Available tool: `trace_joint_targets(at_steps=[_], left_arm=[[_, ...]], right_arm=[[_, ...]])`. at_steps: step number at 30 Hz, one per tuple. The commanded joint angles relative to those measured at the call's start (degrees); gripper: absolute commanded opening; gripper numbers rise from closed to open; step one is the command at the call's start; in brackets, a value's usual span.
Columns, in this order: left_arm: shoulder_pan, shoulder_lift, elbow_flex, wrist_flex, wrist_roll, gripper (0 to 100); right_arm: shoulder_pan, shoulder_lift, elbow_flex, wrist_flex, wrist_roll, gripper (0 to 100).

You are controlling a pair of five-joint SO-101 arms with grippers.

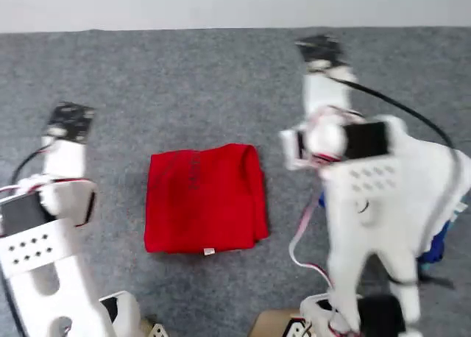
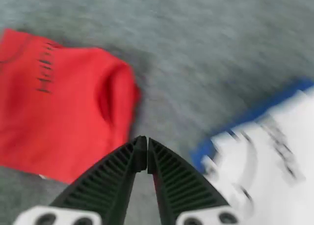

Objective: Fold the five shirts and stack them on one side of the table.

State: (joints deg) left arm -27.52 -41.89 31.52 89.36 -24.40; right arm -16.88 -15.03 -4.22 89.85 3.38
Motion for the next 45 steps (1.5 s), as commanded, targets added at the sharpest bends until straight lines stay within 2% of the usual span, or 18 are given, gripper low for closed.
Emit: trace_joint_targets(at_steps=[1, 5, 9, 16, 24, 28, 37, 45], left_arm=[[-5.36, -1.49, -0.48, -1.14, 0.09, 1], [-9.05, -1.49, -0.48, -1.14, 0.00, 1], [-11.96, -1.49, -0.57, -1.14, 0.00, 1], [-16.88, -1.49, -0.48, -0.97, 0.00, 1], [-17.05, -1.49, -0.40, -0.79, 0.09, 1], [-17.05, -1.49, -0.13, -0.88, 0.09, 1], [-16.88, -1.49, 2.86, -1.14, 0.09, 1], [-16.97, -1.58, 2.95, -2.29, 0.00, 1]], right_arm=[[-6.90, 6.46, -2.55, -8.13, -1.93, 0.9], [-12.00, 13.85, -2.64, -16.22, -2.55, 0.9], [-13.23, 20.18, -2.64, -21.58, -2.20, 0.9], [-6.37, 32.66, -2.55, -28.18, 0.79, 0.9], [0.13, 43.21, -2.73, -35.21, 6.77, 0.9], [-0.04, 41.80, -6.59, -31.52, 6.77, 0.9], [-7.60, 34.68, -14.07, -19.74, 6.24, 0.9], [-10.86, 30.55, -14.07, -1.80, -6.77, 0.9]])
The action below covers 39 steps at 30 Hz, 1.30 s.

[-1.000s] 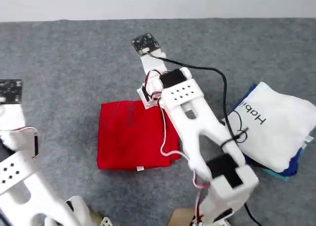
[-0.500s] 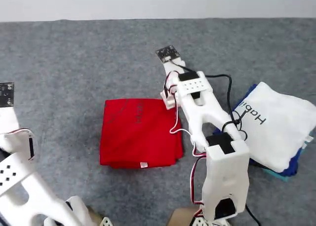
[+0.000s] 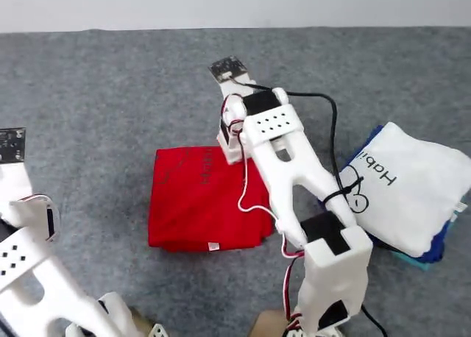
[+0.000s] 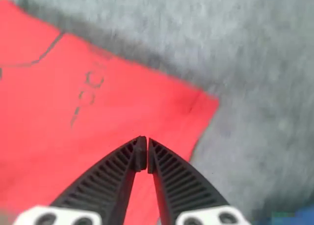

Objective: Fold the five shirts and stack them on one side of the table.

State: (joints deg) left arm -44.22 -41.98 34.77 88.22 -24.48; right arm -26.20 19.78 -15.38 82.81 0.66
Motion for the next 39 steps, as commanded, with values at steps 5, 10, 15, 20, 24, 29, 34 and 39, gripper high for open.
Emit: trace_joint_targets(at_steps=[5, 10, 15, 20, 24, 29, 34, 39], left_arm=[[-0.26, -1.49, -0.04, -1.14, 0.18, 1], [-0.26, -1.49, -0.04, -1.14, 0.18, 1], [-0.26, -1.76, -0.04, -0.88, 0.18, 1], [-0.26, -1.58, -0.04, -0.88, 0.18, 1], [-0.26, -1.49, -0.04, -1.14, 0.18, 1], [-0.26, -1.41, 0.04, -1.23, 0.09, 1], [-0.26, -1.41, 0.04, -2.11, 0.09, 1], [-0.26, -1.41, 0.04, -2.46, -3.25, 1]], right_arm=[[-4.88, -4.18, -2.81, 9.10, -13.63, 5.1], [-7.96, -2.95, -2.73, 8.48, -25.32, 31.9], [-9.71, 1.89, -2.73, 5.32, -31.38, 43.5], [-9.27, 7.34, -2.73, 0.92, -31.74, 42.8], [-8.31, 11.65, -2.73, -1.80, -31.82, 42.7], [-8.22, 16.22, -2.81, -2.07, -31.47, 35.3], [-7.87, 17.63, -2.81, -1.10, -24.53, 4.9], [-7.60, 17.45, -2.81, 2.15, -19.25, 0.2]])
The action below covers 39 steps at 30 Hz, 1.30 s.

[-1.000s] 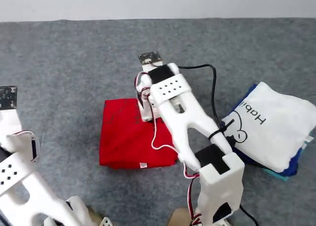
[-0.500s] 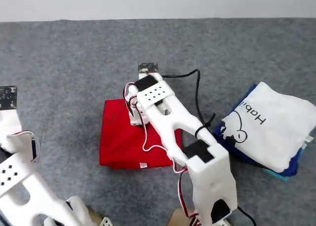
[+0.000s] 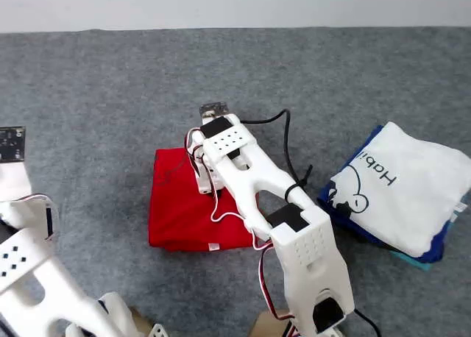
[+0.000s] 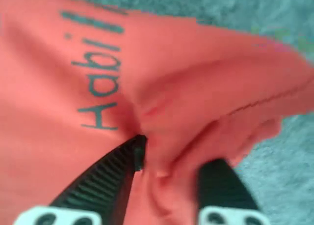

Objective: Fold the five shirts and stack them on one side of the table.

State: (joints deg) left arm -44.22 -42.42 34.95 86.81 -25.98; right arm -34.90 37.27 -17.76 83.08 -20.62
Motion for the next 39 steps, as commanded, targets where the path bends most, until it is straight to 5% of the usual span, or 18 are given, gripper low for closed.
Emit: trace_joint_targets(at_steps=[1, 9, 19, 27, 34, 39], left_arm=[[-0.26, -0.97, -0.13, -1.05, -2.02, 1], [-0.26, -0.97, -0.13, -1.05, -1.93, 1], [-0.26, -0.97, -0.13, -1.05, -1.93, 1], [-0.26, -0.97, -0.13, -1.05, -2.02, 1], [-0.35, -0.97, -0.13, -0.97, -2.02, 1], [-0.35, -0.97, -0.13, -1.05, -2.11, 1]], right_arm=[[1.45, -0.13, -0.44, 2.07, 2.11, 1.3], [8.31, -7.25, -0.53, 2.24, 4.57, 1.0], [15.78, -11.56, -2.20, -8.48, 45.36, 1.0], [12.35, -4.53, -11.25, -15.96, 71.03, 1.0], [12.44, 2.68, -18.11, -16.22, 73.67, 5.2], [15.60, 1.80, -25.58, -17.27, 59.87, 19.3]])
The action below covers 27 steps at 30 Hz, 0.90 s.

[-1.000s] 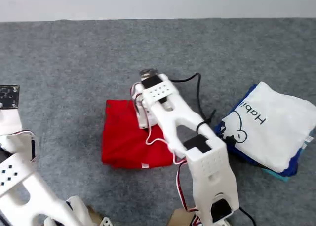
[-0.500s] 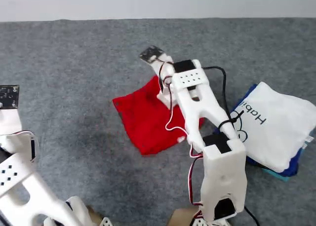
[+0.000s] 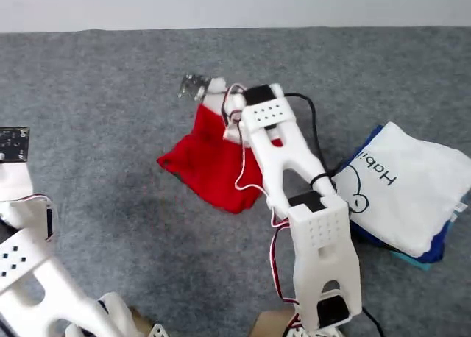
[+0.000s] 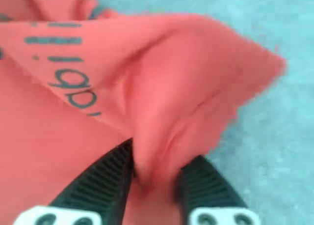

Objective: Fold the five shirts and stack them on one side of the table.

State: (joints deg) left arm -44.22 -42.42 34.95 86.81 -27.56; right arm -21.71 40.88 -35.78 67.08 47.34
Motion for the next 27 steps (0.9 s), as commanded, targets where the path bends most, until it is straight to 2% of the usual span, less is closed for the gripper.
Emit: trace_joint_targets(at_steps=[1, 5, 12, 23, 27], left_arm=[[-0.35, -0.97, -0.13, -1.05, -0.53, 1], [-0.35, -0.97, -0.13, -1.05, -0.53, 1], [-0.26, -0.97, -0.13, -1.05, -0.53, 1], [-0.26, -0.97, -0.13, -1.05, -0.53, 1], [-0.26, -0.97, -0.13, -0.88, -0.44, 1]], right_arm=[[2.77, -1.80, -9.93, -1.01, -12.04, 19.3], [4.88, -1.36, -17.49, 0.57, -27.16, 19.4], [4.35, 0.13, -18.29, 8.13, -39.03, 19.1], [0.40, -3.30, -18.29, 24.40, -67.96, 19.3], [0.13, -3.21, -18.11, 26.86, -82.37, 19.9]])
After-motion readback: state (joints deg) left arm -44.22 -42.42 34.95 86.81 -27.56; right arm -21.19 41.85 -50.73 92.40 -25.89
